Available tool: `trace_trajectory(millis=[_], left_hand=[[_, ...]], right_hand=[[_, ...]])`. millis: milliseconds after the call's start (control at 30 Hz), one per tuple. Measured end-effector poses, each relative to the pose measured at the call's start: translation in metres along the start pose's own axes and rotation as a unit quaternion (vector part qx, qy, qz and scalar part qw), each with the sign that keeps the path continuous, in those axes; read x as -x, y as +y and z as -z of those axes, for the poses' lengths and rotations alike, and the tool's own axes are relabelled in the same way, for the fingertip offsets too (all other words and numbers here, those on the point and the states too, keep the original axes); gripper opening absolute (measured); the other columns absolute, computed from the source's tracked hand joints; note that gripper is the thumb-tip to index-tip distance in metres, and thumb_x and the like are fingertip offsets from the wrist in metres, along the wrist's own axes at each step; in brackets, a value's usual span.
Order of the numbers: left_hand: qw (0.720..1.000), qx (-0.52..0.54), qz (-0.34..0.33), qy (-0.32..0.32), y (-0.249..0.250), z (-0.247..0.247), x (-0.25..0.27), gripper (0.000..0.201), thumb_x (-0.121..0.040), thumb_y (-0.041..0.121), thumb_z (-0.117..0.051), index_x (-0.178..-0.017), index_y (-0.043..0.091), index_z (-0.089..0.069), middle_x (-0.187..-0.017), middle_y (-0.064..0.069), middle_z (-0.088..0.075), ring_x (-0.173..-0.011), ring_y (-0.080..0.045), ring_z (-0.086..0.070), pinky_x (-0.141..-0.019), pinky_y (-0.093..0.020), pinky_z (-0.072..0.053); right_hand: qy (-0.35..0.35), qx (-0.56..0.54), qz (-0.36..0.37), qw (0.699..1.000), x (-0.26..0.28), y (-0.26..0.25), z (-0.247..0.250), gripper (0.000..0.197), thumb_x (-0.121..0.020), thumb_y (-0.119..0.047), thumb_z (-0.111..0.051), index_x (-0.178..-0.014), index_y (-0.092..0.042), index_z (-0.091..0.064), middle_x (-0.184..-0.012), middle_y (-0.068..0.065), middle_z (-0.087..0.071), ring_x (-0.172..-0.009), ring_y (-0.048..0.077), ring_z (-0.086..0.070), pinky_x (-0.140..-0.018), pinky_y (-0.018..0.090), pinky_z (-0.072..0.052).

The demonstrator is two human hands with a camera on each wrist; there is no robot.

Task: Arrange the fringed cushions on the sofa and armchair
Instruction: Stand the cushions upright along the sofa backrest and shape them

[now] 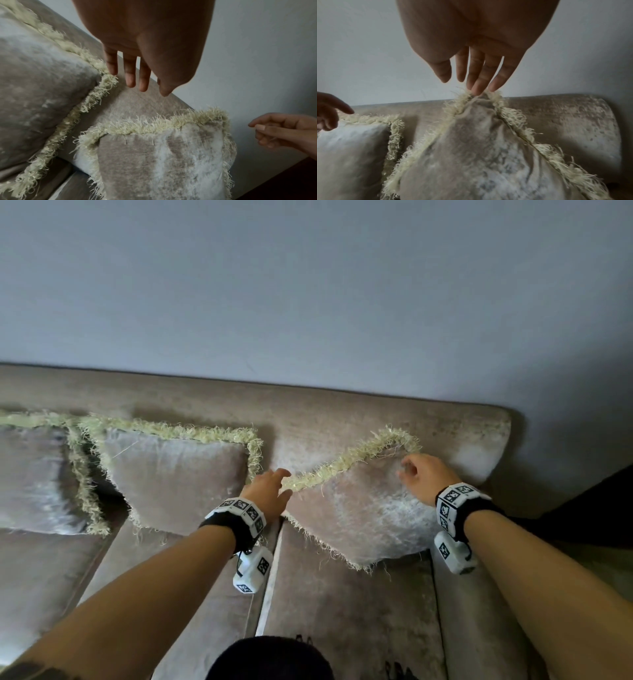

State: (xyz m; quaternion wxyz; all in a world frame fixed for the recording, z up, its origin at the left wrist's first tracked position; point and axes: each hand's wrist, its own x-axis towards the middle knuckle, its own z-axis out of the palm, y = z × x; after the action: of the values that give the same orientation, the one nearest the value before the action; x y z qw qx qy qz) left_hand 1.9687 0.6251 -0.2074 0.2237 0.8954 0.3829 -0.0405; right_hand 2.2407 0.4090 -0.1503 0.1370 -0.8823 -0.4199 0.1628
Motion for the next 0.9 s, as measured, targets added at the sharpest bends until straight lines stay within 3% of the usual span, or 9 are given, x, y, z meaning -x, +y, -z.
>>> trace_trajectory(millis=[100, 200, 300, 433, 600, 767, 900], left_hand=[[0.999, 0.052, -0.006, 0.0, -0.05, 0.019, 0.018, 0.037, -0.088, 0.046, -0.046, -0.124, 0.037, -0.047, -0.113, 0.004, -0.064, -0.098, -0.016, -0.063, -0.087, -0.045, -0.056], [0.999, 0.052, -0.007, 0.01, -0.104, 0.047, 0.04, 0.031, -0.095, 0.033, -0.05, -0.126, 0.028, -0.051, -0.117, -0.001, -0.065, -0.098, -0.019, -0.065, -0.09, -0.04, -0.055], [0.999, 0.035, 0.0, 0.014, -0.159, 0.072, 0.058, 0.038, -0.098, 0.031, -0.052, -0.134, 0.022, -0.047, -0.121, -0.005, -0.06, -0.104, -0.022, -0.061, -0.092, -0.035, -0.05], [0.999, 0.034, 0.026, 0.01, -0.223, 0.099, 0.078, 0.041, -0.098, 0.034, -0.051, -0.137, 0.021, -0.044, -0.121, -0.006, -0.06, -0.108, -0.024, -0.058, -0.096, -0.039, -0.048], [0.995, 0.054, 0.075, 0.023, -0.283, 0.117, 0.098, 0.042, -0.097, 0.037, -0.05, -0.136, 0.023, -0.043, -0.121, -0.006, -0.059, -0.108, -0.023, -0.059, -0.097, -0.044, -0.049], [0.985, 0.093, 0.141, 0.031, -0.335, 0.12, 0.124, 0.043, -0.096, 0.038, -0.051, -0.136, 0.023, -0.044, -0.12, -0.006, -0.059, -0.107, -0.022, -0.058, -0.096, -0.042, -0.049], [0.975, 0.114, 0.178, 0.065, -0.377, 0.122, 0.131, 0.045, -0.094, 0.038, -0.053, -0.135, 0.021, -0.048, -0.115, -0.005, -0.06, -0.101, -0.021, -0.059, -0.094, -0.04, -0.048]], right_hand=[[0.008, 0.006, 0.006, 1.0, 0.009, -0.05, -0.013, 0.023, -0.095, -0.039, -0.057, -0.11, -0.022, -0.062, -0.09, -0.006, -0.062, -0.076, 0.015, -0.06, -0.072, 0.033, -0.052], [0.015, 0.008, -0.003, 1.0, 0.017, -0.112, -0.033, 0.021, -0.095, -0.037, -0.056, -0.11, -0.024, -0.062, -0.087, -0.008, -0.062, -0.071, 0.012, -0.059, -0.066, 0.03, -0.05], [0.032, 0.008, 0.001, 0.999, 0.02, -0.173, -0.054, 0.024, -0.094, -0.04, -0.056, -0.112, -0.025, -0.061, -0.091, -0.009, -0.062, -0.079, 0.015, -0.06, -0.072, 0.031, -0.05], [0.025, -0.002, 0.018, 1.0, 0.026, -0.246, -0.078, 0.024, -0.094, -0.044, -0.057, -0.111, -0.028, -0.06, -0.094, -0.007, -0.063, -0.083, 0.016, -0.061, -0.074, 0.032, -0.05], [0.008, 0.032, 0.074, 0.997, 0.017, -0.311, -0.099, 0.021, -0.094, -0.045, -0.056, -0.107, -0.029, -0.06, -0.087, -0.01, -0.064, -0.077, 0.013, -0.062, -0.071, 0.033, -0.054], [-0.029, 0.059, 0.13, 0.989, -0.004, -0.365, -0.119, 0.019, -0.094, -0.042, -0.057, -0.106, -0.027, -0.061, -0.097, -0.008, -0.067, -0.081, 0.012, -0.063, -0.074, 0.036, -0.057], [-0.046, 0.081, 0.171, 0.981, -0.025, -0.409, -0.141, 0.017, -0.095, -0.039, -0.058, -0.104, -0.025, -0.062, -0.097, -0.008, -0.066, -0.08, 0.009, -0.062, -0.061, 0.025, -0.05]])
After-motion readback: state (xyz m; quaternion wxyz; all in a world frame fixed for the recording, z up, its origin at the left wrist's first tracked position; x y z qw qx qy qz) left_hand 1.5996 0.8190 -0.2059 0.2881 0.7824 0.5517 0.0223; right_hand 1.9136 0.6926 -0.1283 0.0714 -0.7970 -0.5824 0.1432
